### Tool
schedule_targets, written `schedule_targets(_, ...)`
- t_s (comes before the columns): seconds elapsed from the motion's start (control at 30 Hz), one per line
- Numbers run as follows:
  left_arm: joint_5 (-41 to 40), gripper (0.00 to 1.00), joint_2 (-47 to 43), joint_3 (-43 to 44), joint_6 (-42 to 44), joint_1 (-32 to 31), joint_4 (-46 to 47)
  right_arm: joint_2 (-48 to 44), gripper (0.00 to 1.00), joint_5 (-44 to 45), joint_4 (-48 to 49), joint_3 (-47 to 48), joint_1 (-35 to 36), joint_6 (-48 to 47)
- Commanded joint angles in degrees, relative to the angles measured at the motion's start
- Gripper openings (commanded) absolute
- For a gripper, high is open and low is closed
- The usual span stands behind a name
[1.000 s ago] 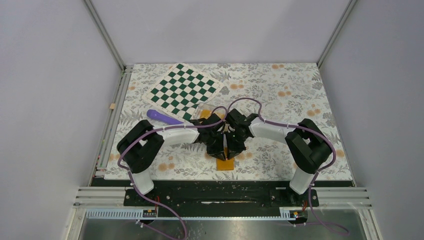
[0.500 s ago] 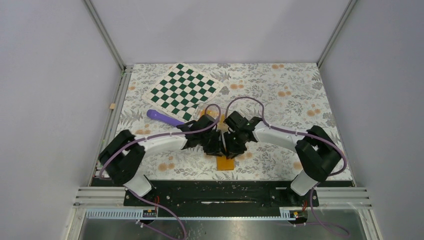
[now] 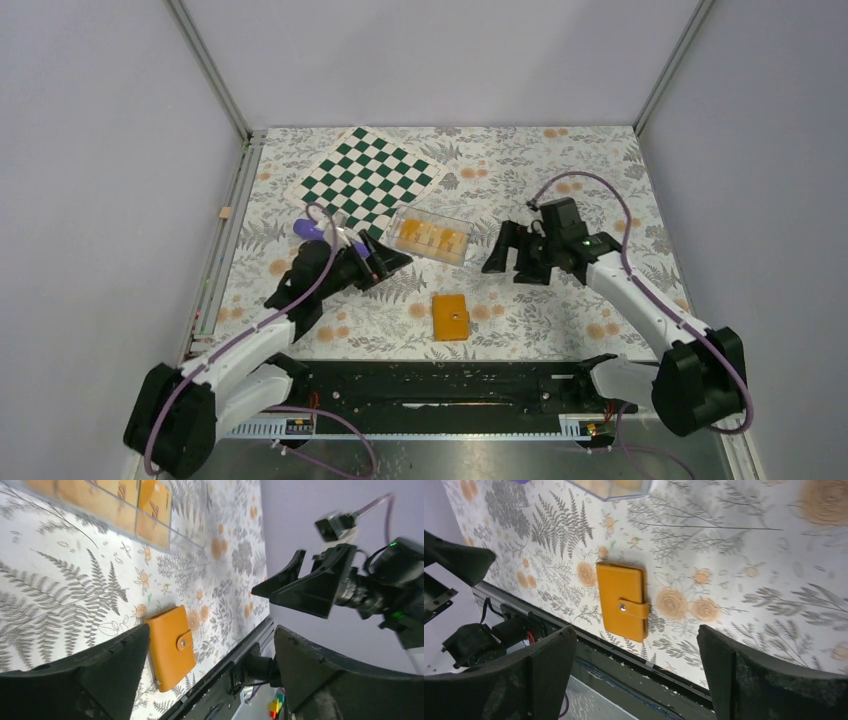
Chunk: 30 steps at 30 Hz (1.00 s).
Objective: Put the credit cards into the card holder
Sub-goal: Close the card holder at the center of the board, then reset both arms
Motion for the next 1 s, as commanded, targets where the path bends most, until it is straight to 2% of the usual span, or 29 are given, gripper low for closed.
schedule_targets(0.0,0.51,0.99,-11.16,-5.13,-1.25,6.43,7.26,-5.58,0.99,-4.86,-0.08,-3.54,-6.53,-1.76)
schedule_targets(0.17,-5.82,0.99,-23.63,-7.92,0.47,12.77,-1.25,-5.79,1.0,-6.09,0.37,-5.86,-11.41,-2.57)
schedule_targets(0.3,-12.68,0.99,-29.45,-5.96,5.61,14.9,-12.31,-6.55,1.0,-1.75,0.13,-6.21,-13.21,-4.38)
schedule_targets(0.43,-20.62,0.99,-28.31,-0.26,16.08,15.02,-23.4,-8.94,0.99,10.99,-1.66,-5.26,-13.86,-8.06)
schedule_targets(0.53,-21.31,0.99,-24.72,4.26,28.71,15.04,-26.19,-12.22,1.0,22.34,0.32,-6.12,-13.86,-10.54)
schedule_targets(0.7,-30.76,0.99,-20.68,5.57,40.34,15.02,-23.83,-19.07,1.0,38.21,13.6,-14.89,-13.85,-15.74)
schedule_targets(0.87,-39.22,0.99,-16.76,-1.13,46.35,15.02,-9.88,-23.44,1.0,43.91,35.3,-27.92,-13.85,-25.01)
schedule_targets(0.97,-42.19,0.99,-12.43,-3.88,48.82,15.1,-3.03,-22.62,1.0,46.0,48.07,-34.2,-13.82,-28.95)
